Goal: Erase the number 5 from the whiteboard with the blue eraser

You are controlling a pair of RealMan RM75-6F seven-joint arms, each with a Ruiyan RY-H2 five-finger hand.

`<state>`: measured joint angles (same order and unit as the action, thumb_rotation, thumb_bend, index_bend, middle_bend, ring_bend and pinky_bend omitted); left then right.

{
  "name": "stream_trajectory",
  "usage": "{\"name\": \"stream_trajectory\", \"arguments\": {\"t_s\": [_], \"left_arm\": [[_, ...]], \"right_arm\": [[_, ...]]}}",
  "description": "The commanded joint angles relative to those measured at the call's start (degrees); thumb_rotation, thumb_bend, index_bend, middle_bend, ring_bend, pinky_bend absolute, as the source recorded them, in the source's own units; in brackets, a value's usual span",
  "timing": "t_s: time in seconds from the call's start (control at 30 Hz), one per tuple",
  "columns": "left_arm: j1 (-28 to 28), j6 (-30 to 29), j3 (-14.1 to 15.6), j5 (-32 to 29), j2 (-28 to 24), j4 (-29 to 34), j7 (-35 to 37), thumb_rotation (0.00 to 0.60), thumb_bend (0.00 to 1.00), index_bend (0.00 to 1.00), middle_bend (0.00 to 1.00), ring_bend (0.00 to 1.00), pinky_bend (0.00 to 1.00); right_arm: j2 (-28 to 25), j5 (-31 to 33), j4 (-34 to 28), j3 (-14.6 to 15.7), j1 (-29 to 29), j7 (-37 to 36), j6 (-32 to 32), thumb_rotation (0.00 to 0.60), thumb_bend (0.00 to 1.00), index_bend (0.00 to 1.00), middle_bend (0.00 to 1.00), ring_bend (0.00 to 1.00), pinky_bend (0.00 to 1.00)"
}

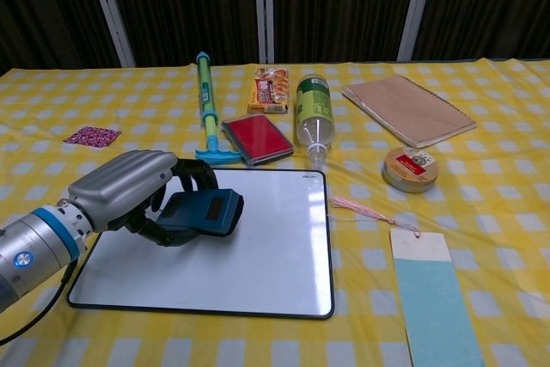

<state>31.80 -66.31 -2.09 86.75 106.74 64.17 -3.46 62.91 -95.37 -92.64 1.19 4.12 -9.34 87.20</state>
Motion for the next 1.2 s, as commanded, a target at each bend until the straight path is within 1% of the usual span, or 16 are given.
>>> {"name": "stream_trajectory", "arguments": {"t_s": [0.03, 0.17, 0.43, 0.67, 1.1, 1.2], "left_arm": [[0.20, 0.22, -0.51, -0.33, -0.14, -1.11, 0.26, 0.600, 0.56, 0.85, 0.65, 0.55, 0.58], [0.49, 0.57, -1.03, -0.64, -1.00, -2.69, 0.75, 0.600, 0.56, 0.85, 0.65, 0.55, 0.58], [-0.19, 0.73, -1.02, -1.36, -2.91, -5.41, 3.23, 0.600, 0.56, 0.85, 0.65, 0.55, 0.58], [-0.49, 0.63, -0.86, -1.38, -3.27, -6.28, 4.54, 0.600, 0.56, 0.85, 0.65, 0.55, 0.58], [0.52, 1.29, -0.45, -0.60, -0.41, -0.33, 1.81, 0.600, 0.56, 0.85, 0.65, 0.55, 0.58], [0.59, 1.52, -0.32, -0.62, 0.36, 0.11, 1.16, 0.600, 0.56, 0.85, 0.65, 0.55, 0.58]], "right_arm": [[0.04, 0.11, 0.07, -0.04, 0.04, 0.00, -0.10, 0.600, 0.04, 0.00, 0.00, 0.00, 0.00], [0.20, 0.40, 0.19, -0.08, 0.20, 0.21, -0.59, 0.600, 0.04, 0.00, 0.00, 0.00, 0.00], [0.37, 0.41, 0.11, -0.02, 0.26, 0.73, -0.80, 0.600, 0.04, 0.00, 0.00, 0.00, 0.00], [0.52, 0.20, -0.05, 0.10, 0.21, 1.23, -0.74, 0.600, 0.04, 0.00, 0.00, 0.00, 0.00], [0.21, 0.28, 0.12, -0.06, 0.10, 0.35, -0.29, 0.600, 0.04, 0.00, 0.00, 0.00, 0.00], [0.22, 0.12, 0.09, 0.03, 0.07, 0.47, -0.25, 0.600, 0.04, 0.00, 0.00, 0.00, 0.00]]}}
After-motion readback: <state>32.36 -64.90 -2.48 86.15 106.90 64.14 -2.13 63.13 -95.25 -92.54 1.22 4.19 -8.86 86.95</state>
